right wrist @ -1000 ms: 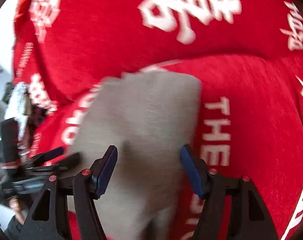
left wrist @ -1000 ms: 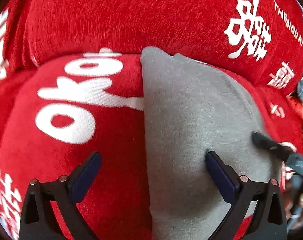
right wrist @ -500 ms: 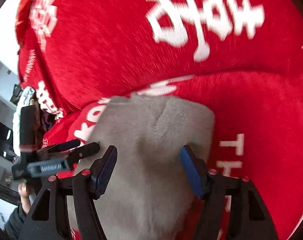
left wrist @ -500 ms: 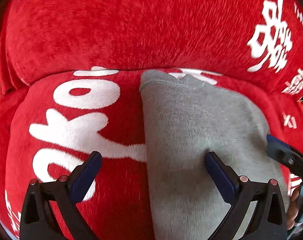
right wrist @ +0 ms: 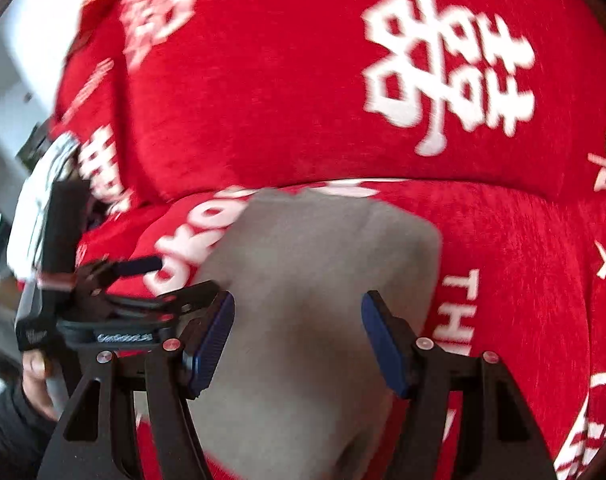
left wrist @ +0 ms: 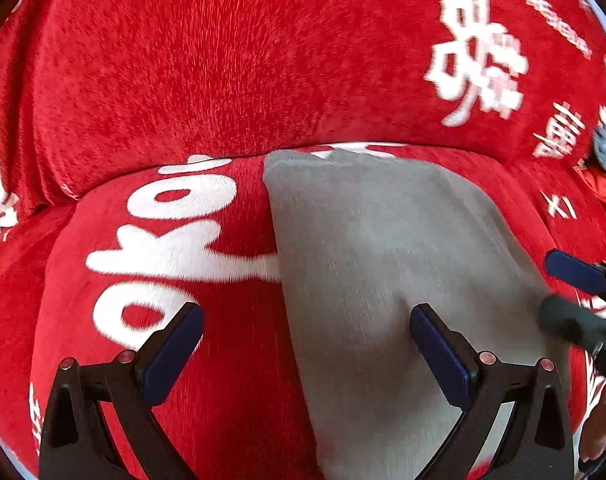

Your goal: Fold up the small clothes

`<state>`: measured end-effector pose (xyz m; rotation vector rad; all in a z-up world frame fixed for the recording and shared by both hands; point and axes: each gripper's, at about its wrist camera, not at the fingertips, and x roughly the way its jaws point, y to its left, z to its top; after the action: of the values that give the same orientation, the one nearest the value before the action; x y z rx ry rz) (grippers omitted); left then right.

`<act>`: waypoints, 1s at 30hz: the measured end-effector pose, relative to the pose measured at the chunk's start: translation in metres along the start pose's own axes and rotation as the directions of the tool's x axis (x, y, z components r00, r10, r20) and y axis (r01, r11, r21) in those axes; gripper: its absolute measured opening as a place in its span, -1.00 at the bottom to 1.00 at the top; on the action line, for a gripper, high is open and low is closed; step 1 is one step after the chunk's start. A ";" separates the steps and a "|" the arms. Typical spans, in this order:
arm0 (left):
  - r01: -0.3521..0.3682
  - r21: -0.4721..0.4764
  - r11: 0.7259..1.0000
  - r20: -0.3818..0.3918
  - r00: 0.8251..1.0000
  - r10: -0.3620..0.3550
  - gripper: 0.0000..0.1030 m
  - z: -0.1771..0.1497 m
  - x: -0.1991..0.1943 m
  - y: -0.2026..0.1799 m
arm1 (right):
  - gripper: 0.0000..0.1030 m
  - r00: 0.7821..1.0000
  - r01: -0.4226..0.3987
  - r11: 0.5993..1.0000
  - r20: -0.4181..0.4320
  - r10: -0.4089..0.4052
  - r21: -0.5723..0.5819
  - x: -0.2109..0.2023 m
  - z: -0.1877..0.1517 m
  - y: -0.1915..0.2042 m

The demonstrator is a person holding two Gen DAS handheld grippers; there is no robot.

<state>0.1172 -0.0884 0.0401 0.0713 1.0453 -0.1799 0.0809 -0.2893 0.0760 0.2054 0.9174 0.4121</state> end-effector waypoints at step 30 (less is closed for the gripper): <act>0.336 -0.301 0.892 -0.152 0.907 -0.393 1.00 0.003 0.024 0.034 | 0.48 0.998 0.041 0.957 -0.054 -0.027 0.288 -0.019 -0.030 -0.073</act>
<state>0.1373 -0.0585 0.0197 -0.3657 1.2804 -0.3788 0.0653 -0.3629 0.0467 0.4482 1.0276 0.2497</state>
